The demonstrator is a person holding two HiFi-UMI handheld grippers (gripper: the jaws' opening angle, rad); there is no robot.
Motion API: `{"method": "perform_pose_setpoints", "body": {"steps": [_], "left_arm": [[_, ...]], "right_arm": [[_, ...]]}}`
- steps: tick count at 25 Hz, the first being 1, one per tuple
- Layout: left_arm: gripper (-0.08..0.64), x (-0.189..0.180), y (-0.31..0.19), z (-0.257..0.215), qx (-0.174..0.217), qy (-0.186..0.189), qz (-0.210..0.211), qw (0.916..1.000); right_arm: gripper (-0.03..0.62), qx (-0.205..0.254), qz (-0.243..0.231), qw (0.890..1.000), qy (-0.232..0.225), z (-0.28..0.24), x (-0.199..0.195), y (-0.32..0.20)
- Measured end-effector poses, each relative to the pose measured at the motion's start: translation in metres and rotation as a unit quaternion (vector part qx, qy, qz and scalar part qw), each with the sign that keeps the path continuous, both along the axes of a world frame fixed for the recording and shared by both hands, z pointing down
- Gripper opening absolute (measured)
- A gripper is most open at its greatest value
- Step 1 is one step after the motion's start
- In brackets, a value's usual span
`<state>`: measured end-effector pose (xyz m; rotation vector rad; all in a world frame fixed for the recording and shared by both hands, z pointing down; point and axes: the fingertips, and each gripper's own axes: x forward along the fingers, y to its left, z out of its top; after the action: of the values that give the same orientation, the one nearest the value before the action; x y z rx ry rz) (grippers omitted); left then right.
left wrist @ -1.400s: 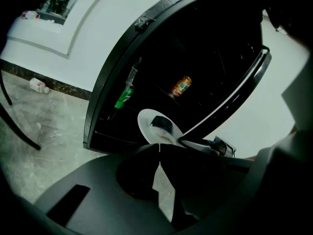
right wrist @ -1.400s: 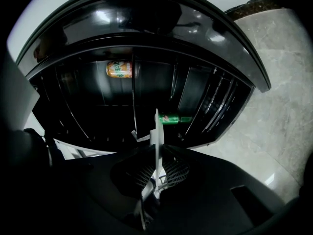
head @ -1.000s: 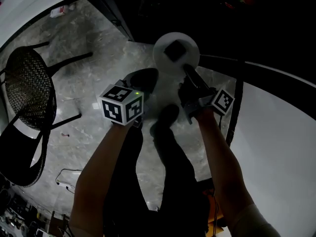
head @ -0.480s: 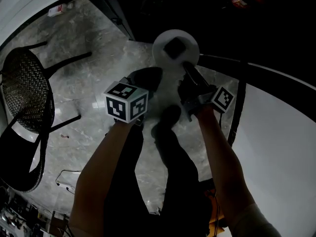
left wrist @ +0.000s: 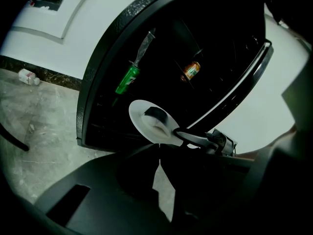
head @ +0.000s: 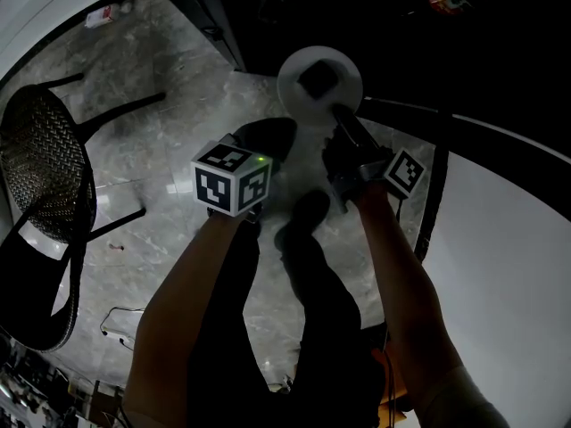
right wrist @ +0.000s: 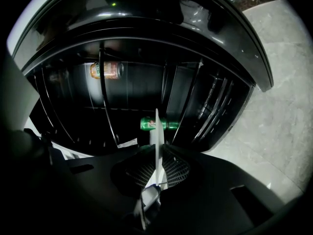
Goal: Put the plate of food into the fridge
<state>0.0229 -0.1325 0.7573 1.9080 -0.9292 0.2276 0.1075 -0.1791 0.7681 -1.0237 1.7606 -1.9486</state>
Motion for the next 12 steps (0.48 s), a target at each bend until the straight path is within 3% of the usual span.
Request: {"method": "perform_pose_setpoints", "body": {"steps": [12], "left_arm": [[0.012,0.008,-0.005,0.015,0.003,-0.008,0.028,0.9996]], "right_arm": [[0.029,-0.01,0.016,1.0,0.005,0.015,0.002,-0.001]]}}
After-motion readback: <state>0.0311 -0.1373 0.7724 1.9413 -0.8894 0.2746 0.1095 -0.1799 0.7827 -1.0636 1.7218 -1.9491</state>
